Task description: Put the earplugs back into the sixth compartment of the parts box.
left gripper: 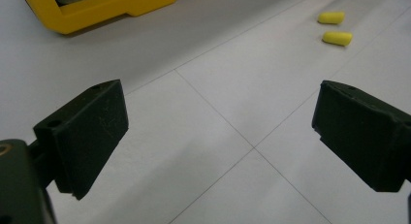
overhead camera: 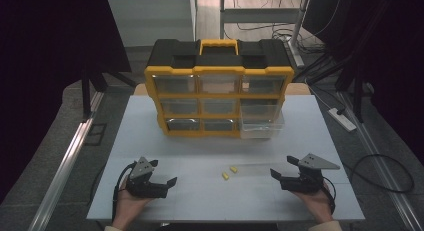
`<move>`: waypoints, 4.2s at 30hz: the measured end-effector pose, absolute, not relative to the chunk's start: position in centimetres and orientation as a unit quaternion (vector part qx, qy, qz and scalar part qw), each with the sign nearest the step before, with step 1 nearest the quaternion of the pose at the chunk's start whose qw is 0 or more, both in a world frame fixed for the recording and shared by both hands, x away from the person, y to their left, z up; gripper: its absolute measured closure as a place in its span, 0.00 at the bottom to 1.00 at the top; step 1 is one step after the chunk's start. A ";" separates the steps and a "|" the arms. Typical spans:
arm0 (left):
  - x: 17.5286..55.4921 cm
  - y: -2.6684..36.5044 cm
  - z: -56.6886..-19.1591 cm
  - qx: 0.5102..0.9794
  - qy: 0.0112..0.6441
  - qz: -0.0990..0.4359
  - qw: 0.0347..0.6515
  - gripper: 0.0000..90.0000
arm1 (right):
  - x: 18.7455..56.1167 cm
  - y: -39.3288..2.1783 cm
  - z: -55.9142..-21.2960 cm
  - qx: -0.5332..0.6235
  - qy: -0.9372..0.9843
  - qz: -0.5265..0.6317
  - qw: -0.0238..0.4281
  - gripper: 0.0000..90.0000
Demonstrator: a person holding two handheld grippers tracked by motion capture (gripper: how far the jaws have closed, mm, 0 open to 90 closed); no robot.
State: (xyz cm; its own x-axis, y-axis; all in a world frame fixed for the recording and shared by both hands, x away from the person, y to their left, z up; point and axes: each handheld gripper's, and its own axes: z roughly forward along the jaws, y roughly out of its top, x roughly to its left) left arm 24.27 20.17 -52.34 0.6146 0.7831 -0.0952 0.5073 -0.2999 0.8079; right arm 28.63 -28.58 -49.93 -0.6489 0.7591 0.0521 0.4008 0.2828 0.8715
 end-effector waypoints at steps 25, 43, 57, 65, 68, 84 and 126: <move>24.5 19.6 -52.4 0.799 0.399 0.164 0.419 0.07 | 28.3 -28.2 -48.7 0.363 0.779 0.471 0.202 0.21; 24.2 19.4 -52.2 0.801 0.393 0.168 0.420 0.08 | 29.0 -23.8 -46.4 0.309 0.811 0.464 0.178 0.22; 24.3 19.2 -52.2 0.801 0.390 0.171 0.421 0.08 | 30.0 -19.7 -45.7 0.268 0.846 0.435 0.153 0.23; 24.3 19.2 -52.1 0.801 0.388 0.169 0.422 0.08 | 31.1 -17.0 -46.0 0.257 0.868 0.401 0.137 0.24; 24.3 19.1 -52.1 0.802 0.388 0.170 0.421 0.08 | 31.7 -16.5 -46.4 0.270 0.870 0.391 0.129 0.24; 24.1 19.1 -52.2 0.804 0.385 0.171 0.419 0.08 | 32.7 -14.9 -48.9 0.272 0.888 0.351 0.122 0.25; 23.9 18.9 -52.1 0.808 0.379 0.168 0.419 0.09 | 33.4 -14.2 -50.5 0.267 0.910 0.301 0.103 0.89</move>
State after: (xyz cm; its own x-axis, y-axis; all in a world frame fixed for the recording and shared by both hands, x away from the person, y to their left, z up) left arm 23.94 18.89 -52.15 0.6558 0.7535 -0.0456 0.4718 -0.3620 0.8040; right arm 33.42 -14.19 -50.53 -0.8361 0.5479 -0.0266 0.4242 0.6765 0.6020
